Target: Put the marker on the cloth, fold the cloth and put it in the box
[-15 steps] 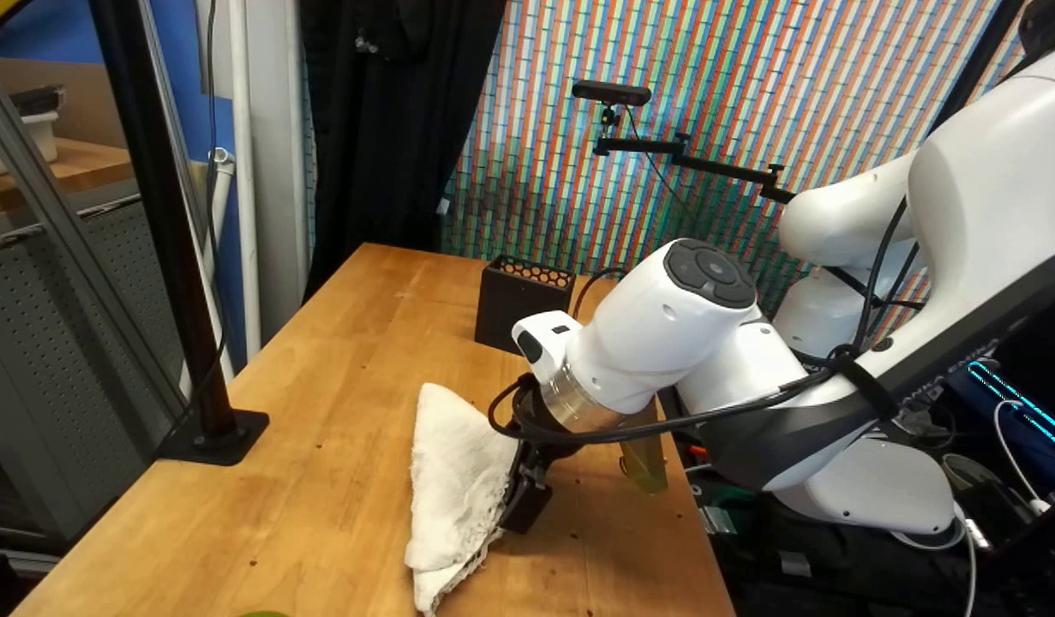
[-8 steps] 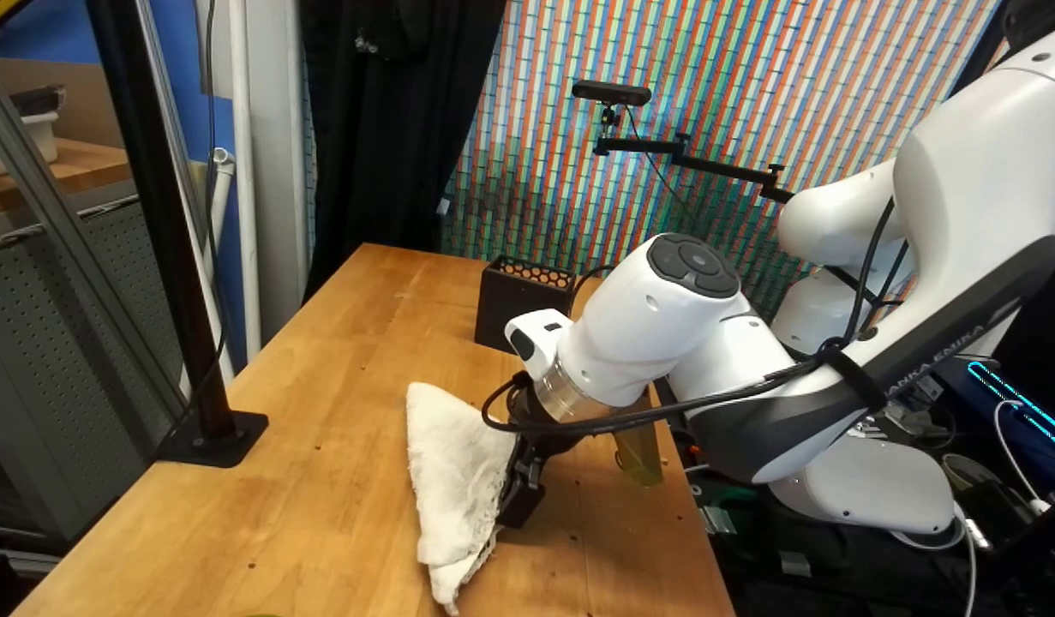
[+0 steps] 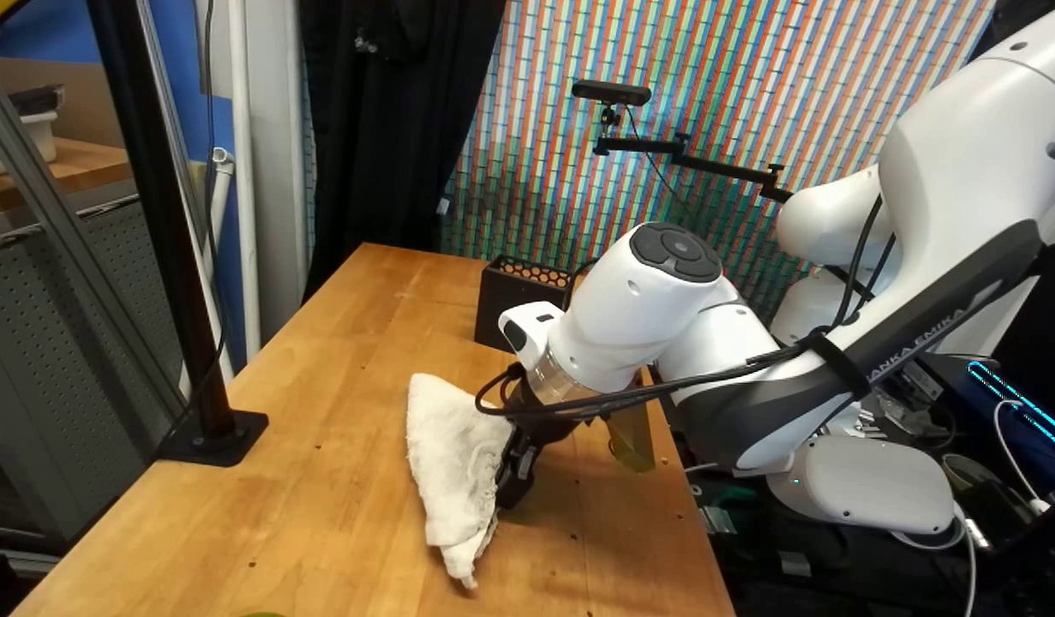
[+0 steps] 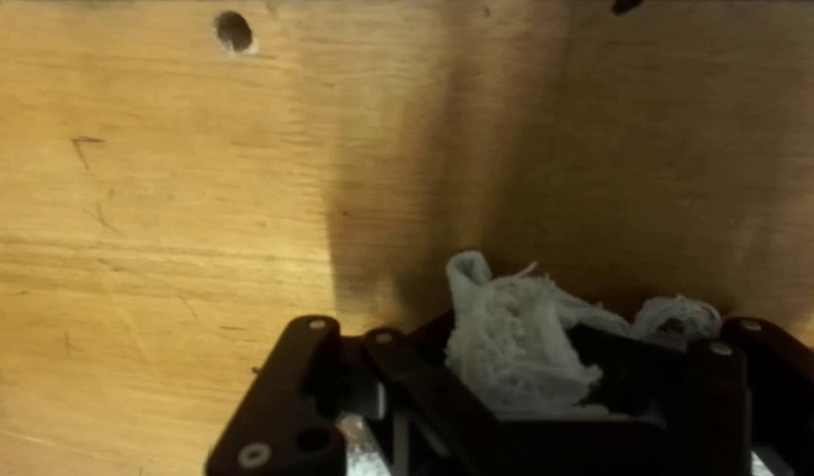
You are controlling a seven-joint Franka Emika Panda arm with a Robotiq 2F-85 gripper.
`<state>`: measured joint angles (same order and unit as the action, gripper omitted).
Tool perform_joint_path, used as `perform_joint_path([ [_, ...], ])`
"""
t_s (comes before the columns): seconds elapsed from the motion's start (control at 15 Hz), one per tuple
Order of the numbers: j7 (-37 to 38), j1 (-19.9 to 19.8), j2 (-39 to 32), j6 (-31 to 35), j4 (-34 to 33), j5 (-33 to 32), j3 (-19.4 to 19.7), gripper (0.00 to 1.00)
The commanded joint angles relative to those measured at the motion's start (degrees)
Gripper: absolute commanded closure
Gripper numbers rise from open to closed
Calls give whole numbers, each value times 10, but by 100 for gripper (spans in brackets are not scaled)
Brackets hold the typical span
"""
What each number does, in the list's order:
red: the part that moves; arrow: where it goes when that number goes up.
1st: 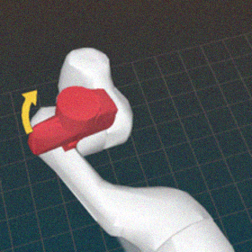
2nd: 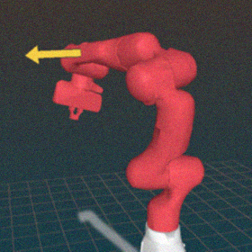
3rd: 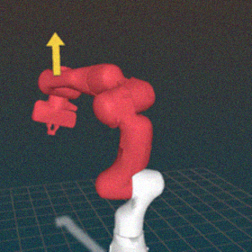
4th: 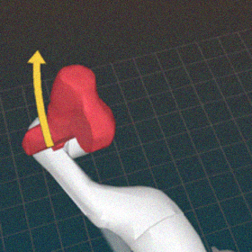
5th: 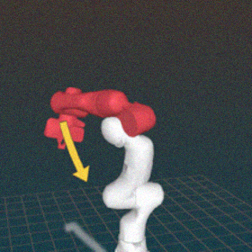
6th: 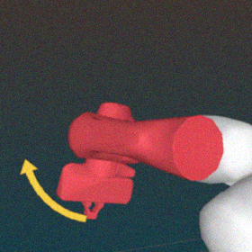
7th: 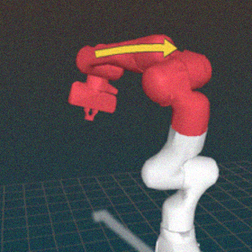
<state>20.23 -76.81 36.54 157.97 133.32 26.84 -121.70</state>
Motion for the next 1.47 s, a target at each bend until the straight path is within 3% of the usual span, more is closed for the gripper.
perform_joint_path([
  [0.0,-21,-10,-22,-6,7,22,-13,97],
  [0.2,-23,-9,-28,-6,8,28,-12,91],
  [0.47,-16,7,-26,5,-2,25,10,92],
  [0.6,-13,21,-22,9,-12,14,34,92],
  [1.07,8,76,3,21,-37,-43,176,91],
  [1.4,19,98,5,24,-37,-67,227,92],
])
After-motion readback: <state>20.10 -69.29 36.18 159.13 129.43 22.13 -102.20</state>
